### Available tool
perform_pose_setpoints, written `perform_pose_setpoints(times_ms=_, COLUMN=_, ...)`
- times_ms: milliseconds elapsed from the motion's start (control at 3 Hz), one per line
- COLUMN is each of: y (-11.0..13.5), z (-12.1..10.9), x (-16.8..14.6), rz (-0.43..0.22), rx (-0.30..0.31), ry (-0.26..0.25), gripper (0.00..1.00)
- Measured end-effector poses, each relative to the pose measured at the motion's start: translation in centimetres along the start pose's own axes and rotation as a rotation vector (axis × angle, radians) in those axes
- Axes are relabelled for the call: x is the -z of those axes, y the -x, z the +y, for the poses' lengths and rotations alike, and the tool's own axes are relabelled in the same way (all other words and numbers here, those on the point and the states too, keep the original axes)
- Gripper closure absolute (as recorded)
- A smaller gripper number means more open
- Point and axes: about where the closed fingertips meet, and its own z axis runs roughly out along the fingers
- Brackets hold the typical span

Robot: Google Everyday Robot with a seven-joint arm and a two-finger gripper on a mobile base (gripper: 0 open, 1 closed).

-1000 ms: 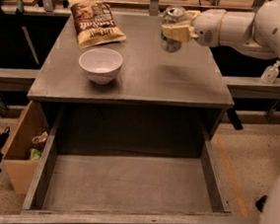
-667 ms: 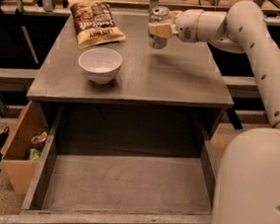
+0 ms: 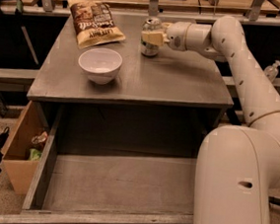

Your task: Pick 7up can from top drawer and place on counter

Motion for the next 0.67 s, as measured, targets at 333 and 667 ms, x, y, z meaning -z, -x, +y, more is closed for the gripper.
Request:
perform_pose_setpoints(times_ms=333, y=-0.36, z=-0.09, x=-0.29, rz=0.001, rx=-0.009, ry=0.003, gripper=0.84)
perform_pose_setpoints(times_ms=667, y=-0.17, z=-0.09, x=-0.26, rz=0.001, rx=-0.009, ry=0.004, gripper=0.61)
